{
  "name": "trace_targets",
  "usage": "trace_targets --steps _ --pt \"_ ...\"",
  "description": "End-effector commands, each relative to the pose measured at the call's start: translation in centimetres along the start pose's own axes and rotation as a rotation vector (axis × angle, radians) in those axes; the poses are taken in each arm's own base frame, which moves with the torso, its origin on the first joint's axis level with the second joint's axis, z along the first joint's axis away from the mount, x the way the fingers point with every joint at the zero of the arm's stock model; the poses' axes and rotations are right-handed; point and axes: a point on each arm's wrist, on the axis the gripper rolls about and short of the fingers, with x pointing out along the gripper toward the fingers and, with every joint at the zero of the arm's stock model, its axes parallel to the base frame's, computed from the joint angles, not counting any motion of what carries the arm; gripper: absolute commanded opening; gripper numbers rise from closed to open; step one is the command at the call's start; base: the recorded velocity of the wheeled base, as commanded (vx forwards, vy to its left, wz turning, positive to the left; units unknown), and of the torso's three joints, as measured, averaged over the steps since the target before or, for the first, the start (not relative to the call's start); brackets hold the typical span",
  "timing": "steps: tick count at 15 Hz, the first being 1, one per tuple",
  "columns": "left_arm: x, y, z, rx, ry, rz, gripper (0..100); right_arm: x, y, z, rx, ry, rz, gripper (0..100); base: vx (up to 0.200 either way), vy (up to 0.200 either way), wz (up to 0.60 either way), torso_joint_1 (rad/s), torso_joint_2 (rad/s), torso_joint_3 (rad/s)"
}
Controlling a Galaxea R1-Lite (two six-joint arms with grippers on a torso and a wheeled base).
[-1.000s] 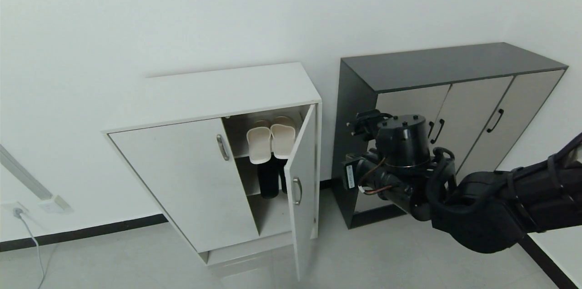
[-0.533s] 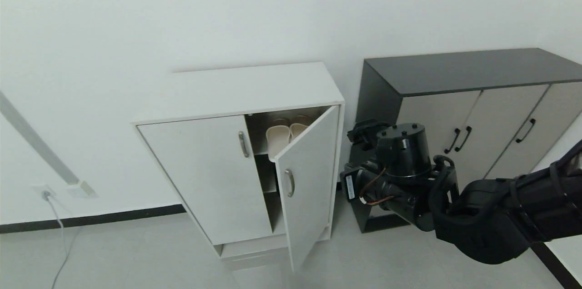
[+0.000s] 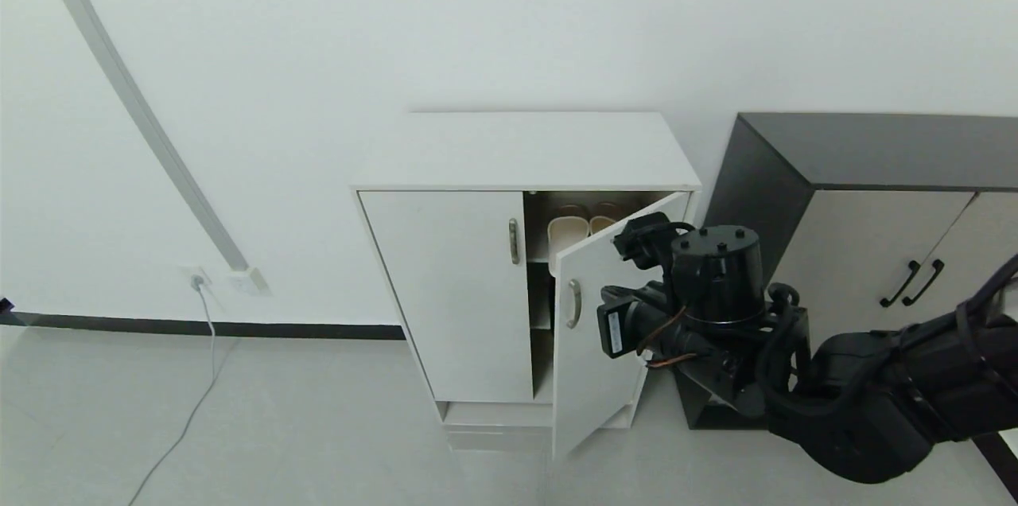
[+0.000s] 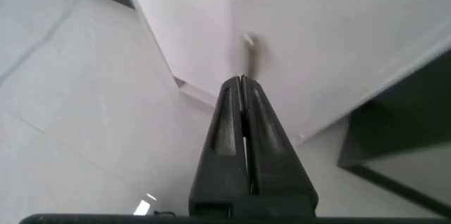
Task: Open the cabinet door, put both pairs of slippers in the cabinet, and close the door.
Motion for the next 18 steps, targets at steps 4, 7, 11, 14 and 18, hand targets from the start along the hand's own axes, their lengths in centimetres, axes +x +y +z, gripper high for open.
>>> trace_targets --steps 4,7,11,14,18 --pt "0.0 0.0 0.0 0.000 0.000 0.000 0 -0.6 -0.3 -2.0 -0.008 0.024 0.000 0 0.000 0.000 0.00 0.000 0.00 0.000" --pt "0.0 0.0 0.0 0.001 0.000 -0.001 0 -1.7 -0.8 -3.5 0.009 -0.021 0.050 0 0.000 0.000 0.00 0.000 0.00 0.000" --pt "0.0 0.0 0.0 0.000 0.000 0.000 0 -3.4 -1.3 -4.7 0.006 0.004 0.080 0 0.150 0.000 0.00 -0.001 0.00 0.003" --pt "0.0 0.0 0.0 0.000 0.000 0.000 0 -4.4 -1.6 -5.6 0.003 0.009 0.083 0 0.200 0.000 0.00 -0.001 0.00 0.004" --pt "0.0 0.0 0.0 0.001 0.000 0.000 0 -4.7 -1.7 -6.6 0.005 0.009 0.101 0 0.000 0.000 0.00 0.000 0.00 0.000"
